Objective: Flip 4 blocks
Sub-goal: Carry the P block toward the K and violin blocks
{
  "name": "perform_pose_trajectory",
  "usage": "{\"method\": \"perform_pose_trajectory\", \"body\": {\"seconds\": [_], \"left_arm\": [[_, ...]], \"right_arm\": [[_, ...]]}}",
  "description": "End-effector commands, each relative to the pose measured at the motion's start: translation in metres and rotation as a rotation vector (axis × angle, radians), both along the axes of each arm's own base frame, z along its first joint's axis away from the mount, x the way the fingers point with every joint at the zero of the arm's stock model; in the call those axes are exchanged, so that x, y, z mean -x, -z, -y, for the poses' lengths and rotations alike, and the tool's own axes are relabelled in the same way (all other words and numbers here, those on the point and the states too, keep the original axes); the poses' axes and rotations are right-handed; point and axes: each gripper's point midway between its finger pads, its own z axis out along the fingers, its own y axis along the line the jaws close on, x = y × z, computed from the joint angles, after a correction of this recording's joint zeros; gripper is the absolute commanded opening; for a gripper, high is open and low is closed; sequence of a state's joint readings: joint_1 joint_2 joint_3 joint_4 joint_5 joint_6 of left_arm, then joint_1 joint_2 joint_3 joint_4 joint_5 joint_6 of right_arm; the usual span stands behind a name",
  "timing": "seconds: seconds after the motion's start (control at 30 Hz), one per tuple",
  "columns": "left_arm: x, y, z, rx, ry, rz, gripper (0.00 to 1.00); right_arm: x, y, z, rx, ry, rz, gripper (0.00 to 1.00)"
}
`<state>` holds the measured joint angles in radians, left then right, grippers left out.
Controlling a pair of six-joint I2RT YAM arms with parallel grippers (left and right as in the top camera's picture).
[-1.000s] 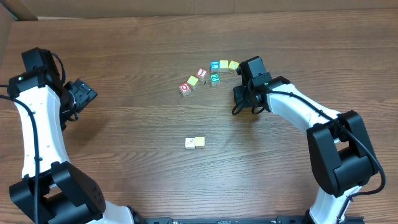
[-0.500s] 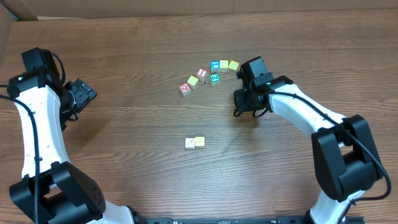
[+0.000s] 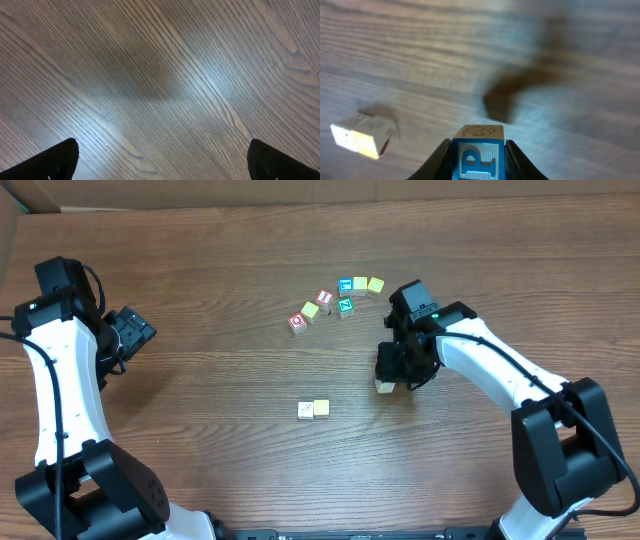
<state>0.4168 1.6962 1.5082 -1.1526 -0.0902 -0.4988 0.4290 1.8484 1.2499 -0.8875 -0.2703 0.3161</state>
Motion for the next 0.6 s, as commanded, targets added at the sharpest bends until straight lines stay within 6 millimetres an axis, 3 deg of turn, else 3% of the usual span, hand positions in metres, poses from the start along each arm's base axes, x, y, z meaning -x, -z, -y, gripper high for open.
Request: {"method": "perform_pose_trajectory", "body": {"seconds": [0.0, 0.17, 0.57], "left_arm": [[-0.002, -0.005, -0.001, -0.007, -0.008, 0.015, 1.00], [-0.002, -0.005, -0.001, -0.007, -0.008, 0.015, 1.00], [-0.002, -0.005, -0.001, -0.007, -0.008, 0.015, 1.00]], "right_arm": [[0.013, -0.011, -0.016, -0.068, 0.023, -0.045, 0.29], [0.025, -0.013, -0.036, -0.089, -0.009, -0.059, 0.29], [0.039, -0.006, -0.060, 0.015, 0.004, -0.004, 0.31]]}}
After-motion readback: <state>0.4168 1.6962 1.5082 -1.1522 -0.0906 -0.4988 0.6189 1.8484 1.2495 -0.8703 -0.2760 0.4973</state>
